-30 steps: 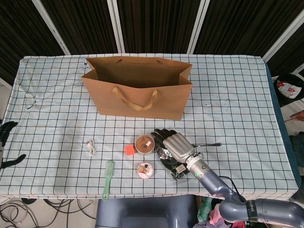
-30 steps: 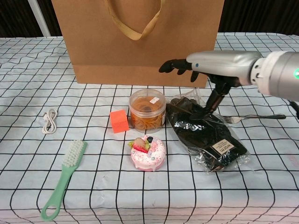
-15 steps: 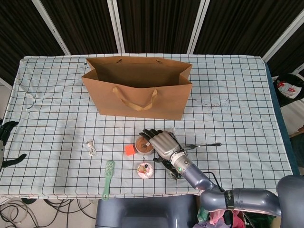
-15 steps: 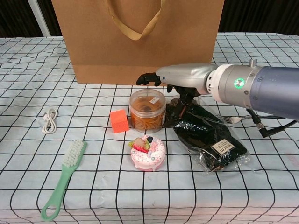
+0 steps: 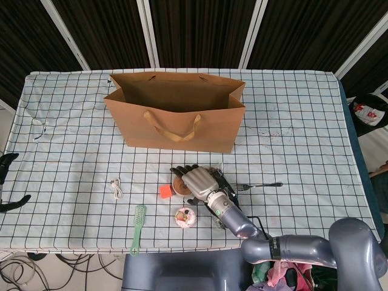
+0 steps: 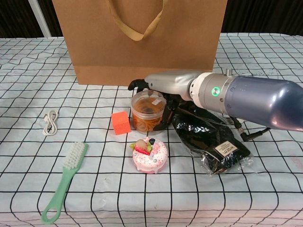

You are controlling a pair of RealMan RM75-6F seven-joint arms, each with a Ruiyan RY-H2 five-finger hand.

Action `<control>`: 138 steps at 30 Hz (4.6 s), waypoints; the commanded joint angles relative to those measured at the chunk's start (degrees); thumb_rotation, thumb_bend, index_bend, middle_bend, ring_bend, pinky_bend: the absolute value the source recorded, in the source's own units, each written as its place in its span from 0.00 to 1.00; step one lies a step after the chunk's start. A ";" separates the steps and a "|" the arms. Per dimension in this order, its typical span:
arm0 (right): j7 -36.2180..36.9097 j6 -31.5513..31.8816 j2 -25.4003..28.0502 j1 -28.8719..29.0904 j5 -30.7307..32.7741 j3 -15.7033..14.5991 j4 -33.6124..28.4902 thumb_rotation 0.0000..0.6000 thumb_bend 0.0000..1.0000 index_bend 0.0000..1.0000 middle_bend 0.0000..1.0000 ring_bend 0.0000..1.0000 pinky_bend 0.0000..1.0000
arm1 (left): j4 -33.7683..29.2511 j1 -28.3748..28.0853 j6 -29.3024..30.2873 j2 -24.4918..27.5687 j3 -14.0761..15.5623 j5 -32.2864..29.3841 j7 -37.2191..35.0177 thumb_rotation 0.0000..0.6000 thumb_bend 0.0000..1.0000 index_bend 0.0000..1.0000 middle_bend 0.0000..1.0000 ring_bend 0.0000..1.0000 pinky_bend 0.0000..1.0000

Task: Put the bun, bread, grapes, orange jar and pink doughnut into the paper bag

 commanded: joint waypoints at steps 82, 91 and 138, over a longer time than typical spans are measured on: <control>8.15 12.63 18.24 11.74 7.11 18.24 0.01 1.00 0.24 0.32 0.26 0.28 0.27 | -0.63 -0.57 -4.26 -1.42 -0.95 -1.81 3.12 1.00 0.05 0.12 0.09 0.00 0.03; 4.84 9.23 18.32 12.57 12.67 15.90 1.46 1.00 0.06 0.11 0.01 0.09 0.22 | -1.07 0.00 -3.44 -0.61 -0.79 -0.99 1.82 1.00 0.05 0.12 0.09 0.00 0.03; 13.01 13.17 16.98 -19.59 -36.12 -13.51 -20.39 1.00 0.09 0.14 0.18 0.25 0.22 | -0.77 -0.28 -3.84 -2.02 -1.70 -2.67 3.65 1.00 0.05 0.12 0.09 0.00 0.03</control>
